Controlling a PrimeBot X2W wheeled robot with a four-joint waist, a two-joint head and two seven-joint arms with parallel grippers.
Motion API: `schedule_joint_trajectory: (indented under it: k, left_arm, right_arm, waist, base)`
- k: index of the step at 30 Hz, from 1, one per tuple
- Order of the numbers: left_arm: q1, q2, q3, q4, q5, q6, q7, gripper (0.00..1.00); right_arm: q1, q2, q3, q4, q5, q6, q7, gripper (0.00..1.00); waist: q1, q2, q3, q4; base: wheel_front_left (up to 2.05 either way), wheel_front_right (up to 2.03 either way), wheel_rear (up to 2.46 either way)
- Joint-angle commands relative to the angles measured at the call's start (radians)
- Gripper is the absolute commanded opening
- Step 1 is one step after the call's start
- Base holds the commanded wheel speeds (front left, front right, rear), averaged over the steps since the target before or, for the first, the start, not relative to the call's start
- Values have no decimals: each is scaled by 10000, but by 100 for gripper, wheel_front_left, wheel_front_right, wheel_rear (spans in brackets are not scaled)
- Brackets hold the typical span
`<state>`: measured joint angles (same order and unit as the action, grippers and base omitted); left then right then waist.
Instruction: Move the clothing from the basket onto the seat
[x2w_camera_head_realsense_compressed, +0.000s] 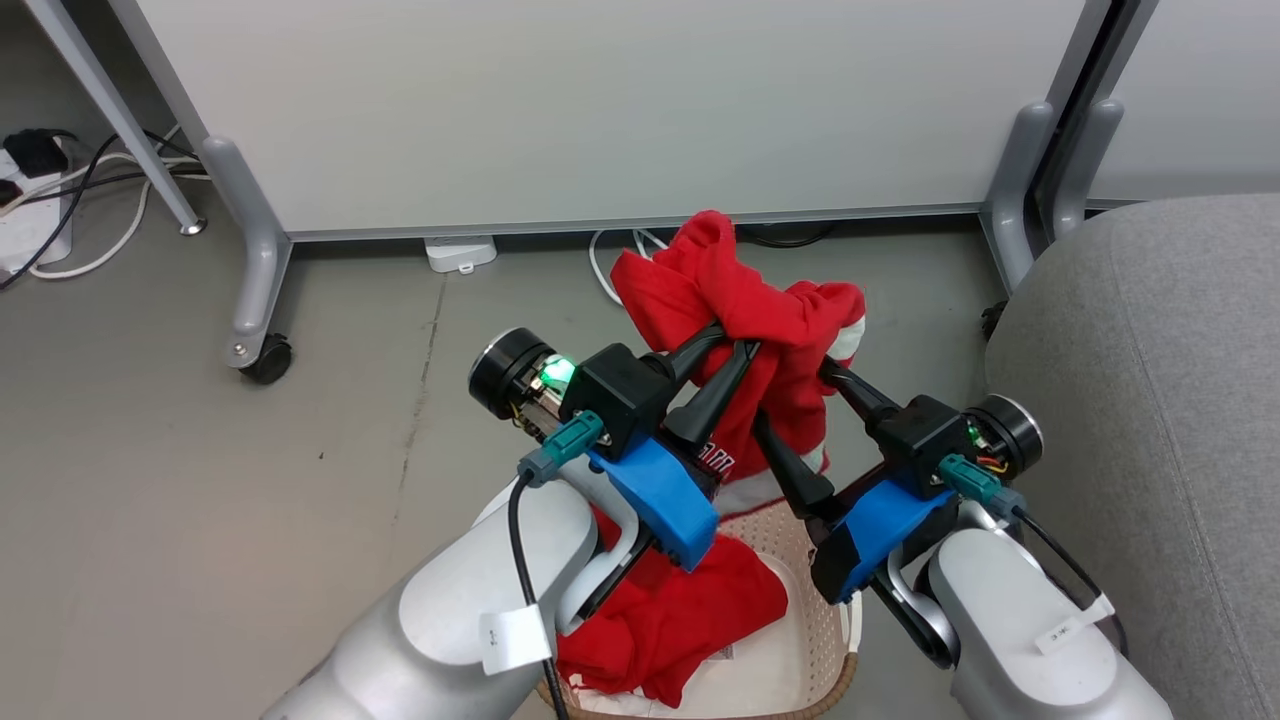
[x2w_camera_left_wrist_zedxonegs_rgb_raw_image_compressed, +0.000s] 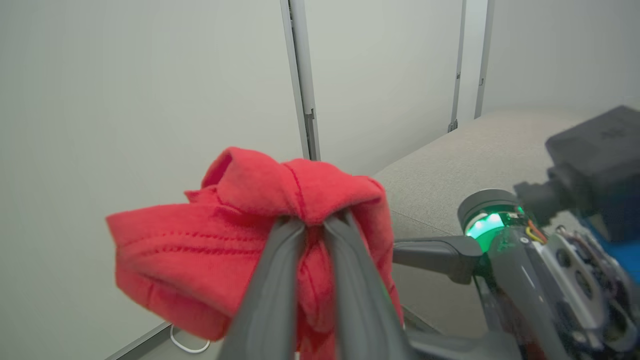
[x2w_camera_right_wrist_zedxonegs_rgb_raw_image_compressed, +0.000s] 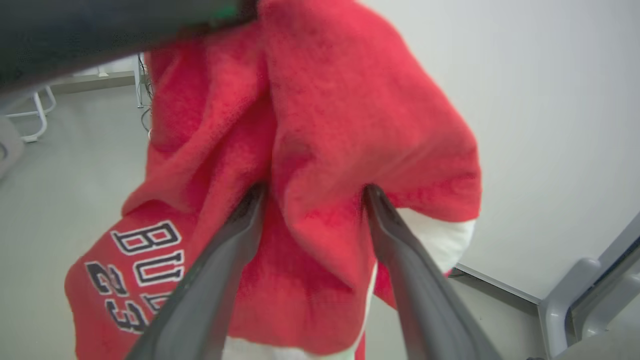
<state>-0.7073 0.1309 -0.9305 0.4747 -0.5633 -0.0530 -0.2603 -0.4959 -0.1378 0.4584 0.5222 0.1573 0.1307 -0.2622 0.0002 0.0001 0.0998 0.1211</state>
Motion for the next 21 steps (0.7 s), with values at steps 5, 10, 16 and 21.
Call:
schedule_joint_trajectory:
  k: [5,10,16,21]
  left_arm:
    - [-194,-121,-47,79,84,-94,-50,0]
    - [-221,-104,29,140,117,-151,-55,0]
    - [-174,-78,135,181,153,-168,-59,0]
    - [-91,-73,222,168,205,-171,-61,0]
  right_arm:
    - [-515,-7,468,328,643,1,-41,0]
    - [-595,-66,597,350,915,1,-42,0]
    - [-445,-130,681,231,1030,1,-42,0]
    - [-404,-152,694,201,1060,1,-42,0]
  waist:
    - [-2,-1,65,97]
    - [-2,-1,58,111]
    - [-2,-1,35,58]
    - [-2,-1,19,11]
  base:
    - [0,0,0]
    - [0,0,0]
    - [0,0,0]
    - [0,0,0]
